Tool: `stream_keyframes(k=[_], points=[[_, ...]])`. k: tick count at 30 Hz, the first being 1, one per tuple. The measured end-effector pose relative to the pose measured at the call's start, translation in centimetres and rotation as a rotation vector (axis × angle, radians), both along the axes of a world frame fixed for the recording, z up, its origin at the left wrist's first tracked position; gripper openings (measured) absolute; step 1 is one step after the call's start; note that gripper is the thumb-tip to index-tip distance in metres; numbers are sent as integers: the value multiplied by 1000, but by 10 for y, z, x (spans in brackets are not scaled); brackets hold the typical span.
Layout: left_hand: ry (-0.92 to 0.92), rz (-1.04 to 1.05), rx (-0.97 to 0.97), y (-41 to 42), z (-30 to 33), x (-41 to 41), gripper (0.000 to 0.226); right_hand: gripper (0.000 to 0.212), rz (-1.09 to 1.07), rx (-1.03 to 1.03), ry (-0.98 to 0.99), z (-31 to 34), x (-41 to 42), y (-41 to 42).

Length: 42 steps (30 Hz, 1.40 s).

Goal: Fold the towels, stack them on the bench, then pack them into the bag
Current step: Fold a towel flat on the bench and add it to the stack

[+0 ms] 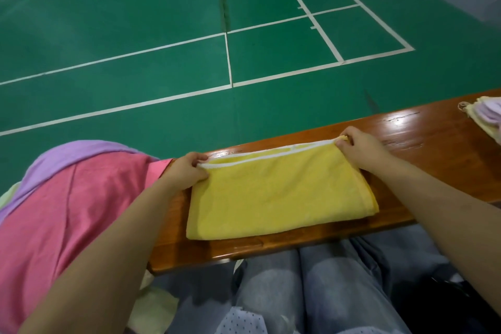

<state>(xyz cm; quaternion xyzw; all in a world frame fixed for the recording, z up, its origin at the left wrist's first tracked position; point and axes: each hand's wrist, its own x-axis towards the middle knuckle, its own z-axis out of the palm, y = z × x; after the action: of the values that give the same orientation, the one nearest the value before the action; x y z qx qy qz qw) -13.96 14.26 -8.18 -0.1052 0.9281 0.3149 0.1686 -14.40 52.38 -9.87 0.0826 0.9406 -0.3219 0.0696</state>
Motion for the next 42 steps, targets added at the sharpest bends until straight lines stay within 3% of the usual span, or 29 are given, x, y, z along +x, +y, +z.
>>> stream_keyframes(k=[7,14,19,23,26,32,37,42], points=[[30,-105,-15,-2,12,-11,17,18,30,31,54,4,8,4],[69,-222,8,1,20,-4,25,25,22,92,36,-3,8,2],[27,-360,-31,3,26,-2,42,31,43,131,14,-3,6,2],[-22,-369,-128,-2,23,-4,15,34,58,131,-2,-2,6,3],[22,-381,-180,-5,24,-6,5,33,49,119,0,-3,6,5],[252,-457,-354,-9,30,-6,11,29,43,120,-8,-2,8,4],[357,-359,-432,-9,18,-10,11,30,31,103,-3,-2,8,4],[370,105,-269,-4,1,-9,20,28,28,70,12,-4,10,5]])
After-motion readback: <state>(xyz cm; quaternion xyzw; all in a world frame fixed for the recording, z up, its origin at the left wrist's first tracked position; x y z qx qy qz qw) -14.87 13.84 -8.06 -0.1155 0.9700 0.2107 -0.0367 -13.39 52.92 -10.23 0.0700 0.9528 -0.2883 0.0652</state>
